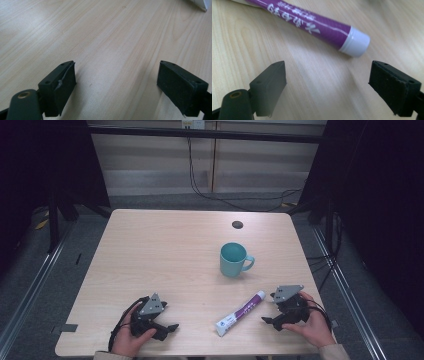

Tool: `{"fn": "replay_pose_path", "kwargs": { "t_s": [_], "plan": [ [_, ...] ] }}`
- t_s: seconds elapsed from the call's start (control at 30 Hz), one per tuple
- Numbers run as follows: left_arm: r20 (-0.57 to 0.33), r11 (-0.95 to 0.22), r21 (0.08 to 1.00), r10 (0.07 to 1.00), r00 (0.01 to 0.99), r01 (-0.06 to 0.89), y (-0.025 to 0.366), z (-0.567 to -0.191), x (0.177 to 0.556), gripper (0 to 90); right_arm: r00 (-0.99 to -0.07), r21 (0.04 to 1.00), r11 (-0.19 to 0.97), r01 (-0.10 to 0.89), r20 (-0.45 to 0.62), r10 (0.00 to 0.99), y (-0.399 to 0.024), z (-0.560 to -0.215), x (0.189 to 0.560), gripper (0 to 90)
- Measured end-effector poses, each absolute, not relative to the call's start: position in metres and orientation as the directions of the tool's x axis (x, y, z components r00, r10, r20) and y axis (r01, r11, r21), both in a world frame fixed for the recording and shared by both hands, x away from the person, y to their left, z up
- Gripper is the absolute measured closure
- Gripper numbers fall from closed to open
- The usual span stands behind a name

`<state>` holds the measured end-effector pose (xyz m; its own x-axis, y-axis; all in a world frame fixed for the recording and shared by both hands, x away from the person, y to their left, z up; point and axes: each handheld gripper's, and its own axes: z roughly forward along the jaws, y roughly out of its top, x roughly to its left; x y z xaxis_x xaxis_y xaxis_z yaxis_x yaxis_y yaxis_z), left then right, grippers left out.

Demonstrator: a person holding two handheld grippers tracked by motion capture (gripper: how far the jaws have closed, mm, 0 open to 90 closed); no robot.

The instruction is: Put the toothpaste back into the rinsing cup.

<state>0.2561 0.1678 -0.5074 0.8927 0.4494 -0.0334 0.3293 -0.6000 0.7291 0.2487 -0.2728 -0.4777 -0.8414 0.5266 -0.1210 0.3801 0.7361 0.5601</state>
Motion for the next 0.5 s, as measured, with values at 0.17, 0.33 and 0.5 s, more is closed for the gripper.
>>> {"fn": "replay_pose_path", "kwargs": {
  "t_s": [0.17,0.33,0.5],
  "plan": [
    [-0.032,-0.603,0.727,0.447,0.894,0.327,0.168,-0.507,0.256,15.0,-0.880,0.521,0.799,0.300,-0.173,0.443,-0.258,-0.462,0.257,14.0],
    [-0.033,-0.600,0.729,0.450,0.892,0.330,0.168,-0.507,0.256,15.0,-0.927,0.482,0.845,0.232,-0.155,0.343,-0.236,-0.460,0.265,17.5],
    [-0.033,-0.600,0.729,0.450,0.893,0.329,0.168,-0.507,0.256,15.0,-0.942,0.483,0.853,0.196,-0.149,0.301,-0.221,-0.467,0.269,20.8]
  ]
}}
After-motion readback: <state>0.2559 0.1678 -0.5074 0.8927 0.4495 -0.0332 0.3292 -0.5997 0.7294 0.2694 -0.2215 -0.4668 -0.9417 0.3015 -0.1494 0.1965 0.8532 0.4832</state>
